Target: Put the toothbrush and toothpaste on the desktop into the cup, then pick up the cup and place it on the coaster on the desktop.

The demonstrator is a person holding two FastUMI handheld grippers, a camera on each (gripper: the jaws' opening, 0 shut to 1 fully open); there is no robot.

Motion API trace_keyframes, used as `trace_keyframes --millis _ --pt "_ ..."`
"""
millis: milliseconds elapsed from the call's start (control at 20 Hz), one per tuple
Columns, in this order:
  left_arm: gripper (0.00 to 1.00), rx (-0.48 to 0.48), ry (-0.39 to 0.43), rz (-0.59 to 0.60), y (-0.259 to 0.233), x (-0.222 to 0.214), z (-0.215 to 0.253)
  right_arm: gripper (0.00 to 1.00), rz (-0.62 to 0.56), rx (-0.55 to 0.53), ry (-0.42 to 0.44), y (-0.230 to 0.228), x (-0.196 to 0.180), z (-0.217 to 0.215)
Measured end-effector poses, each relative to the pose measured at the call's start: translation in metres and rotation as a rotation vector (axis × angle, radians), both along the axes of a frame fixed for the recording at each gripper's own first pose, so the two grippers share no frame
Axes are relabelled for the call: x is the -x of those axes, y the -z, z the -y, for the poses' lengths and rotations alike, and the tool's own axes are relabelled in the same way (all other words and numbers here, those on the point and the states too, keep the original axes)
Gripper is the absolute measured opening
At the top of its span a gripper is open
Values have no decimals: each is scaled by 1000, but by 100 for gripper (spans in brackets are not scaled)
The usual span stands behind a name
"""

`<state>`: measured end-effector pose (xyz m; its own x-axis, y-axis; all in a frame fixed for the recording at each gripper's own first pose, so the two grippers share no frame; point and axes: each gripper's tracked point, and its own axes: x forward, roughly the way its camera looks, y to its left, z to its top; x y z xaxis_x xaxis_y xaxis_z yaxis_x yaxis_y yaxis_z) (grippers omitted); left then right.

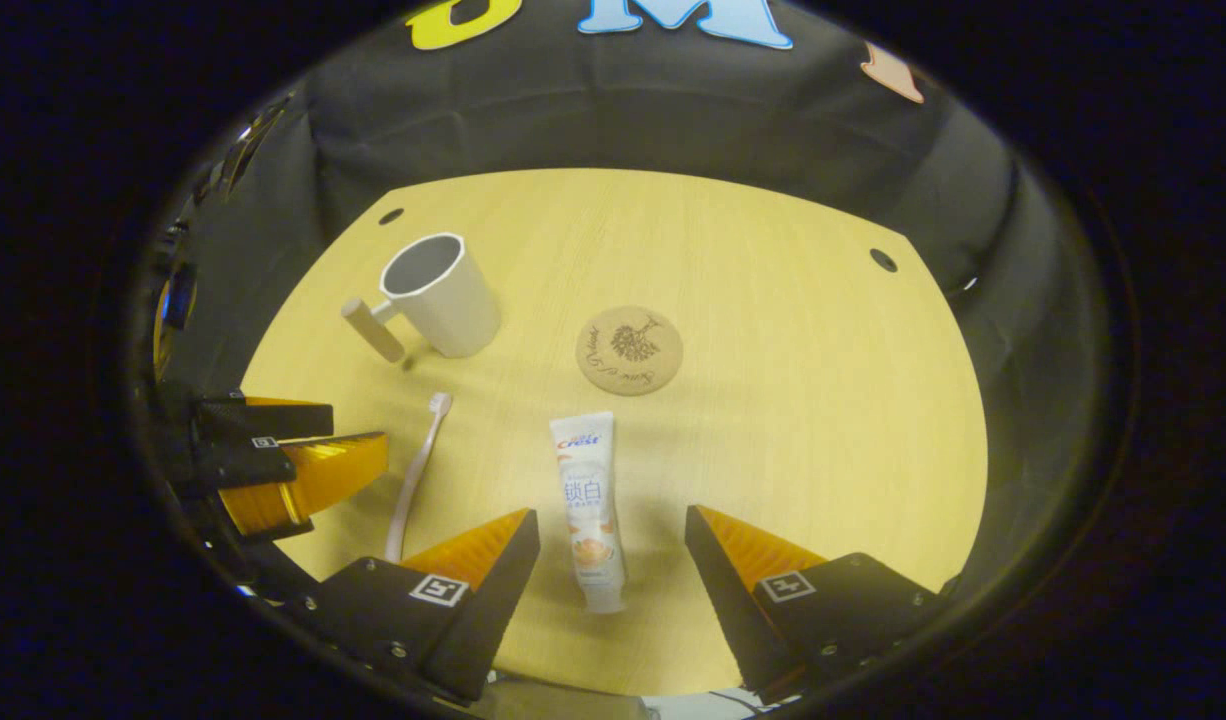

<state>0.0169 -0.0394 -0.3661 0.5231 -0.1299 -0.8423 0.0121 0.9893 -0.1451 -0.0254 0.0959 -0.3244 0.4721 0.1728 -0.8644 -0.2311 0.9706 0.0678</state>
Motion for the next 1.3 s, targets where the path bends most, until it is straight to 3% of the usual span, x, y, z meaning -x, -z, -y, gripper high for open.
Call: trace_keyframes --millis 150,200,250,700,800,850,1050,1100,1150,1200,1250,1300 --pt "98 3 -9 -60 21 5 -1 90 -46 27 -13 19 -3 -1" --pt "93 -1 -7 -76 26 7 -1 90 -62 33 -18 25 -4 -2" --pt "97 -12 -6 -96 34 9 -3 87 -89 45 -25 33 -3 -2" --pt "98 -51 -5 -167 66 12 -1 86 -168 110 -55 68 -2 -7" --pt "92 -82 -4 -170 70 11 -5 87 -179 100 -49 70 -2 -10" --pt "96 -91 -4 -171 69 11 -5 86 -180 95 -46 71 -3 -11" --pt "95 -110 -20 -192 71 10 -5 80 -196 78 -42 71 -5 -13" --pt "95 -110 -21 -195 71 10 -6 72 -205 80 -37 71 0 -12" --pt "95 -116 -20 -195 69 9 -7 59 -230 84 -36 72 4 -11" --pt "81 -114 -20 -199 69 10 -5 57 -234 84 -33 74 4 -10" --pt "76 -114 -20 -200 71 7 -3 45 -241 77 5 70 4 -7" --pt "57 -114 -18 -195 72 5 0 33 -265 73 24 80 5 -9"
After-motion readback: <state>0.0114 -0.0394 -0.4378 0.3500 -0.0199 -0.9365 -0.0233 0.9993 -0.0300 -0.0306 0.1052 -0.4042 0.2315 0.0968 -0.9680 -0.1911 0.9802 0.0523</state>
